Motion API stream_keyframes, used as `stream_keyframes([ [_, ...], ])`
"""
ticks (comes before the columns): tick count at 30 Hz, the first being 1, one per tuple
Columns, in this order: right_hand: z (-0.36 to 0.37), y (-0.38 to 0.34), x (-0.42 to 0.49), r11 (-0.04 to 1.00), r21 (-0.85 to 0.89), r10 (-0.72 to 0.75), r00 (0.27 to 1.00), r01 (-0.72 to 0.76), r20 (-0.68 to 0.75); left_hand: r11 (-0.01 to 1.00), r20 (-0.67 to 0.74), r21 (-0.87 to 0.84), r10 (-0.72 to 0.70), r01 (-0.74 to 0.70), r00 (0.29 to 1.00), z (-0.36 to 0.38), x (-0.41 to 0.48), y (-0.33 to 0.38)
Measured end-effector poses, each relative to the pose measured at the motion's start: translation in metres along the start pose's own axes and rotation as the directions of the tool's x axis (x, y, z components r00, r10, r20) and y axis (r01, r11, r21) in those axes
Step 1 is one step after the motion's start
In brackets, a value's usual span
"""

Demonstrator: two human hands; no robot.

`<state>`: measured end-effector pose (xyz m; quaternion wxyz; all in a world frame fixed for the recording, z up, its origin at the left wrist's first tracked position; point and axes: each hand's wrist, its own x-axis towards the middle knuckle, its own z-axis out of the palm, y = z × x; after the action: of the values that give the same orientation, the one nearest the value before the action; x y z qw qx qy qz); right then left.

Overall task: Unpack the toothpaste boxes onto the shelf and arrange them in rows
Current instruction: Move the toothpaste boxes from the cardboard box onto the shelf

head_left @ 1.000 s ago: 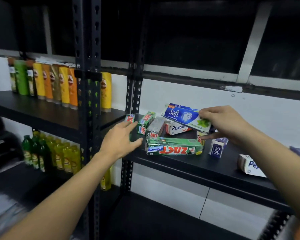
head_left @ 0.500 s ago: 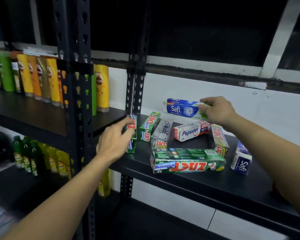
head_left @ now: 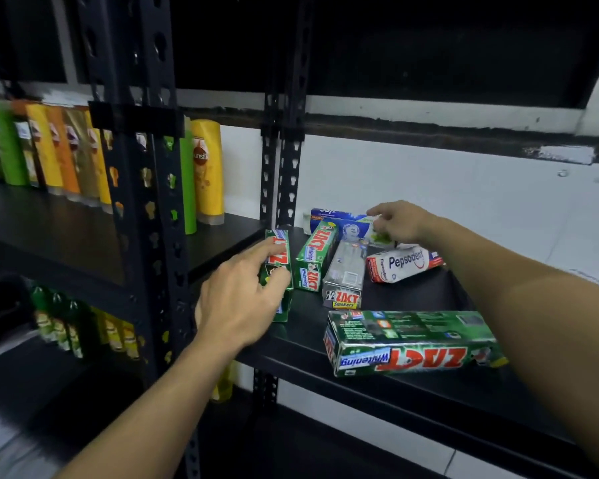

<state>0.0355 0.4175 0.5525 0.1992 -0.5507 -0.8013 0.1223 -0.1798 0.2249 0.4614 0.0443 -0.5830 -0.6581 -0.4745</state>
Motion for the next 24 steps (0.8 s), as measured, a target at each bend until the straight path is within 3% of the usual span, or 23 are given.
stream_keyframes([
  [4,0.003,0.003,0.002,0.983,-0.184,-0.011,0.998,0.023,0.066,1.000,-0.008,0.002,0.002,-0.002,1.000,0.001,0.000,0.000],
  [13,0.011,0.009,-0.006,0.933,-0.356,-0.074,0.997,0.058,-0.032,0.999,0.029,0.035,0.011,-0.012,1.000,-0.001,-0.001,0.001],
  [24,-0.017,-0.011,-0.085,0.945,-0.280,-0.192,0.980,0.168,-0.061,1.000,0.132,-0.015,0.023,-0.022,0.991,-0.009,-0.003,0.003],
])
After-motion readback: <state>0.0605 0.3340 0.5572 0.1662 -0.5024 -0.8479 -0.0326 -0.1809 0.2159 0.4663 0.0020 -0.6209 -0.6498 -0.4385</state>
